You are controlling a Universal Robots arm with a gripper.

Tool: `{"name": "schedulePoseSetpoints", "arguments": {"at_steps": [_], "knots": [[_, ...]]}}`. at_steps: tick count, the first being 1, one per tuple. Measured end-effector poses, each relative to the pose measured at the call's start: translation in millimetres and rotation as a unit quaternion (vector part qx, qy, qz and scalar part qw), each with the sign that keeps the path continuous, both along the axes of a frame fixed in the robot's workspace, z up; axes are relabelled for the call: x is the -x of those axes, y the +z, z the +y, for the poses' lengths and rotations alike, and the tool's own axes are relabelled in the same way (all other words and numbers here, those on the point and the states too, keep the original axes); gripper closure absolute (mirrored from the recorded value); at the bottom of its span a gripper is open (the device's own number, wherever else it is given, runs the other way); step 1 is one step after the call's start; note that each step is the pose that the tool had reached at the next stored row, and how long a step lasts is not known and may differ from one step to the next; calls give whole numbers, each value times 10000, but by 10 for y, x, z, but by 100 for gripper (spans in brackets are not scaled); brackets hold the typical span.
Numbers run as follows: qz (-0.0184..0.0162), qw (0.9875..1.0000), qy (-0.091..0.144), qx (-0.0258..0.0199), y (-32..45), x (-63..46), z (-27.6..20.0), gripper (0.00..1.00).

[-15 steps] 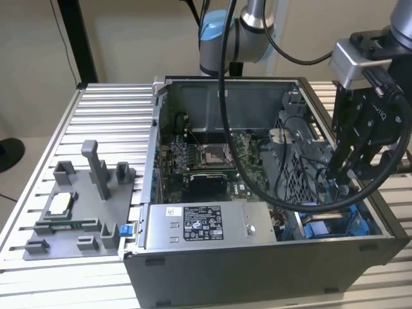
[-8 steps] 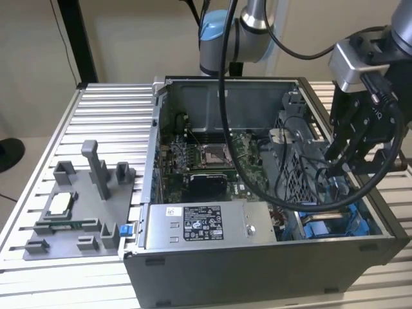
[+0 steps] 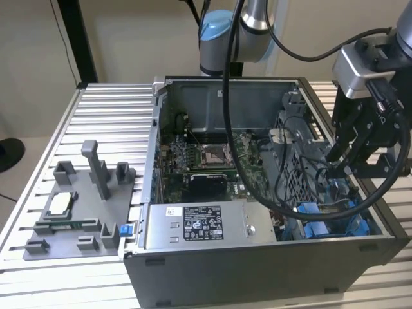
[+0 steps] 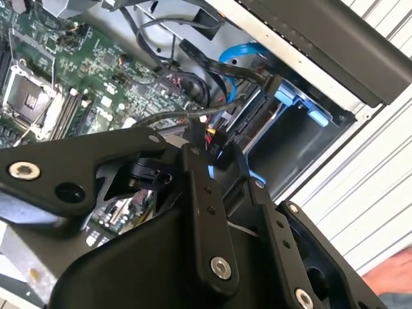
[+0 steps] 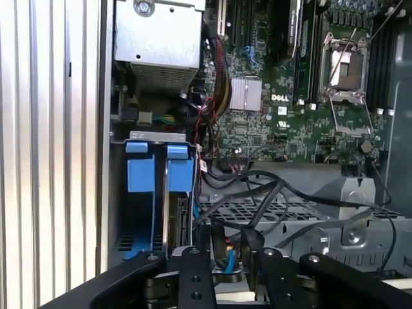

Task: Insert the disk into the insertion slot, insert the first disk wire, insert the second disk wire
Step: 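Insert the first disk wire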

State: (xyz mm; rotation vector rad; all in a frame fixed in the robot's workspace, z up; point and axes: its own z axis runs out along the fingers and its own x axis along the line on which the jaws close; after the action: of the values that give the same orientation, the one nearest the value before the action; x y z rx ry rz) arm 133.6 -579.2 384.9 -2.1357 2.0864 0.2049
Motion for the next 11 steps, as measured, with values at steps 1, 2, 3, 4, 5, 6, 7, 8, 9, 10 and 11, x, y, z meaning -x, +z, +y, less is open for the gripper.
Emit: {"name": "schedulePoseSetpoints", "arguments": {"at_steps": [1,2,3,4,5,6,7,8,9,10,11], "knots": [[1,10000,5,-2,-10,-1,-9,0],[1,10000,7,-6,-23,-1,-15,0],[1,10000,8,-13,-36,-1,-20,0],[2,10000,8,-20,-46,-1,-22,0],[2,10000,8,-26,-53,-1,-23,0],[2,10000,8,-30,-57,-1,-23,0],[2,10000,8,-34,-59,-1,-23,100],[2,10000,8,-40,-61,-1,-23,100],[2,10000,8,-42,-61,-1,-23,100],[2,10000,8,-44,-62,-1,-23,100],[2,10000,8,-45,-62,-1,-23,100]]}}
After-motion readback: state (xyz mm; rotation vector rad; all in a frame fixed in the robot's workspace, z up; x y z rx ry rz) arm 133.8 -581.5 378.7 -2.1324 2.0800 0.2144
